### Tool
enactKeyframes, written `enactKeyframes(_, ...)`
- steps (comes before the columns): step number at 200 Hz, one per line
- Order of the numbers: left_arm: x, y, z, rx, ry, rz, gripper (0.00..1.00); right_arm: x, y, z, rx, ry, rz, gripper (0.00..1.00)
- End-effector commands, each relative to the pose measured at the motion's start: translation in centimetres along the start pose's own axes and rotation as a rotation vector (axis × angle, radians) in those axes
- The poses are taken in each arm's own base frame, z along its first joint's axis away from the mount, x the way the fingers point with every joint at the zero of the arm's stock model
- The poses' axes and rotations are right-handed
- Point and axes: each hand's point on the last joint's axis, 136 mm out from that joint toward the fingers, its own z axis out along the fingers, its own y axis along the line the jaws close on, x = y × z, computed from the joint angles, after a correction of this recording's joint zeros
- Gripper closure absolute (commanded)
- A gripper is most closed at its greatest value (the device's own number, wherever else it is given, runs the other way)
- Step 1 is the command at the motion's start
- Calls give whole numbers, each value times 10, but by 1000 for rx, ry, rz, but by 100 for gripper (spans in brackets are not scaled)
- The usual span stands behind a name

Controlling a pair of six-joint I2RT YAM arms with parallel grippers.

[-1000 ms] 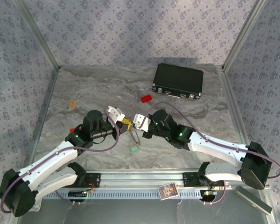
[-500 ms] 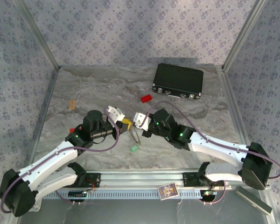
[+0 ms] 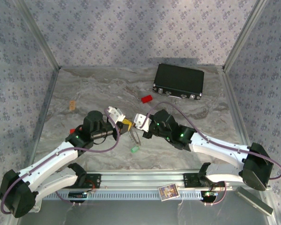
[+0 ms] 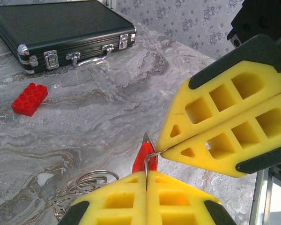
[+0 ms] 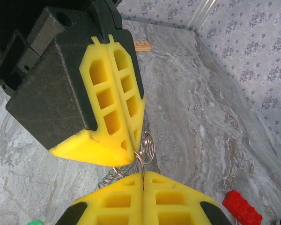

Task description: Put the keys on the keyring

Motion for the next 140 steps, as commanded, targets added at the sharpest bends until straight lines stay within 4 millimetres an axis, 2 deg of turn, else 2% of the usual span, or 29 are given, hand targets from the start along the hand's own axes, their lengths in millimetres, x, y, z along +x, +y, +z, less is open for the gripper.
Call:
enactKeyframes(1, -17, -8, -3, 29, -64, 21, 100, -4, 8, -1, -43, -6, 7, 100)
enactKeyframes(140, -17, -9, -3, 33, -65, 23, 100, -9, 12, 1, -71, -23, 6, 100)
